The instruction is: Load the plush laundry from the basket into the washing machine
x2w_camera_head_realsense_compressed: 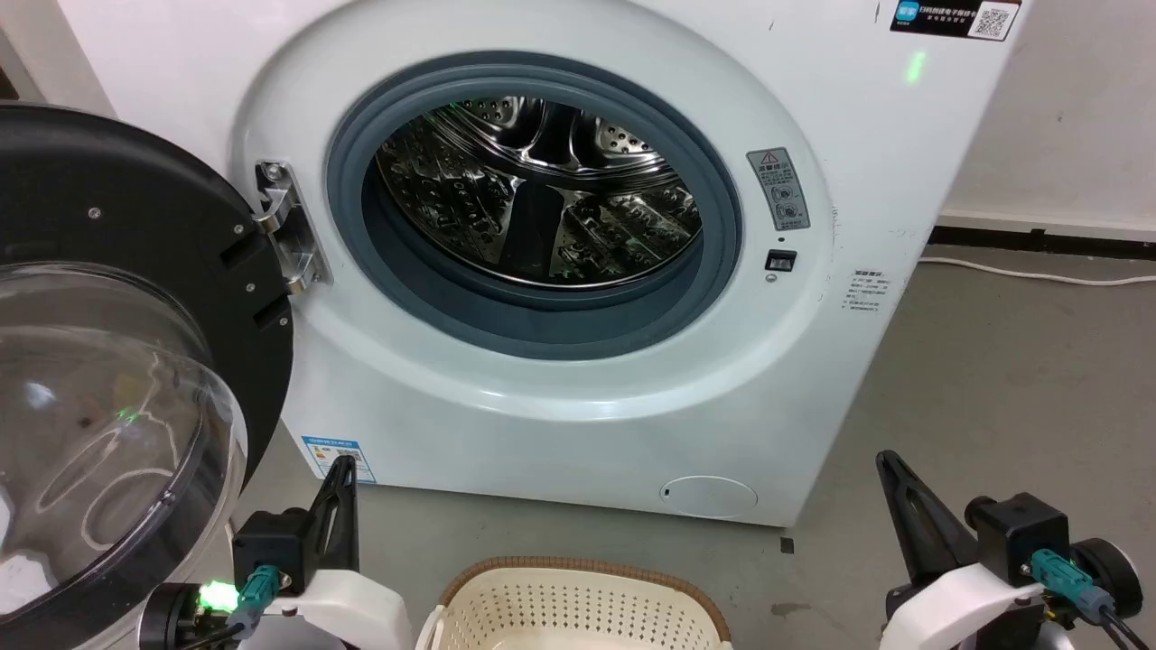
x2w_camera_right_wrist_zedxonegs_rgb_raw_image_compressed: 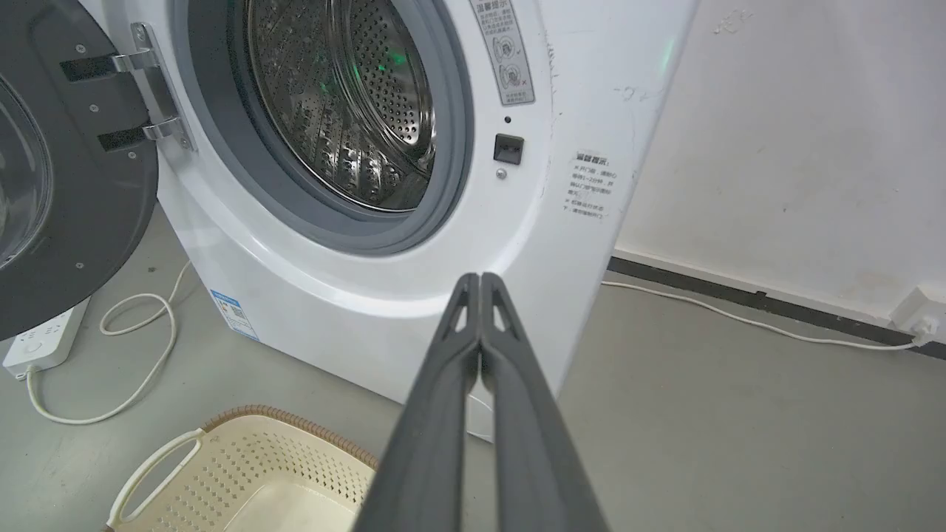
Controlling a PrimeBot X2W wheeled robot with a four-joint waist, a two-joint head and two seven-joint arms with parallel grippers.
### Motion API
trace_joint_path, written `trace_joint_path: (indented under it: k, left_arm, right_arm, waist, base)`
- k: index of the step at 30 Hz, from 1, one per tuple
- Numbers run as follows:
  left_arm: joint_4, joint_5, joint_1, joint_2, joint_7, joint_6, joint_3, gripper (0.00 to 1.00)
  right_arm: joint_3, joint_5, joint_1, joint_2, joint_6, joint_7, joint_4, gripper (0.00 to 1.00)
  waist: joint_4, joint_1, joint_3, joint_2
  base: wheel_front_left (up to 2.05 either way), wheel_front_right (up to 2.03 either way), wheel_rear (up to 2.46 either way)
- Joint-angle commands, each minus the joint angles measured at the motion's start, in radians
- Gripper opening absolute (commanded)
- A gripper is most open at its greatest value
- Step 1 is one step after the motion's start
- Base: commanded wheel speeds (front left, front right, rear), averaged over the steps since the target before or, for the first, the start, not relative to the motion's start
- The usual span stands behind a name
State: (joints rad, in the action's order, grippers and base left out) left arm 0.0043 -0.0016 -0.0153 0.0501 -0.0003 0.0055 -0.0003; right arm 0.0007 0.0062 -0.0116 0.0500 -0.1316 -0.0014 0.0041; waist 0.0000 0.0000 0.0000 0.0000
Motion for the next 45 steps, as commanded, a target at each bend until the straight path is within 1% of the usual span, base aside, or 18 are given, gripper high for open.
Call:
trace_joint_path:
  k: [1, 45]
  left_arm:
    - [-0.004, 0.002, 0.015, 0.0, 0.0, -0.005, 0.0, 0.0]
    - [-0.004, 0.002, 0.015, 0.0, 0.0, -0.005, 0.0, 0.0]
  right_arm:
    - [-0.001, -0.006, 0.012, 0.0, 0.001, 0.001, -0.004, 0.0]
    - [-0.001, -0.006, 0.012, 0.0, 0.001, 0.001, -0.004, 0.0]
  waist:
    - [0.0, 0.0, 0.0, 0.0]
    - [0.0, 0.0, 0.0, 0.0]
  base:
    - [0.0, 0.0, 0.0]
    - [0.0, 0.0, 0.0]
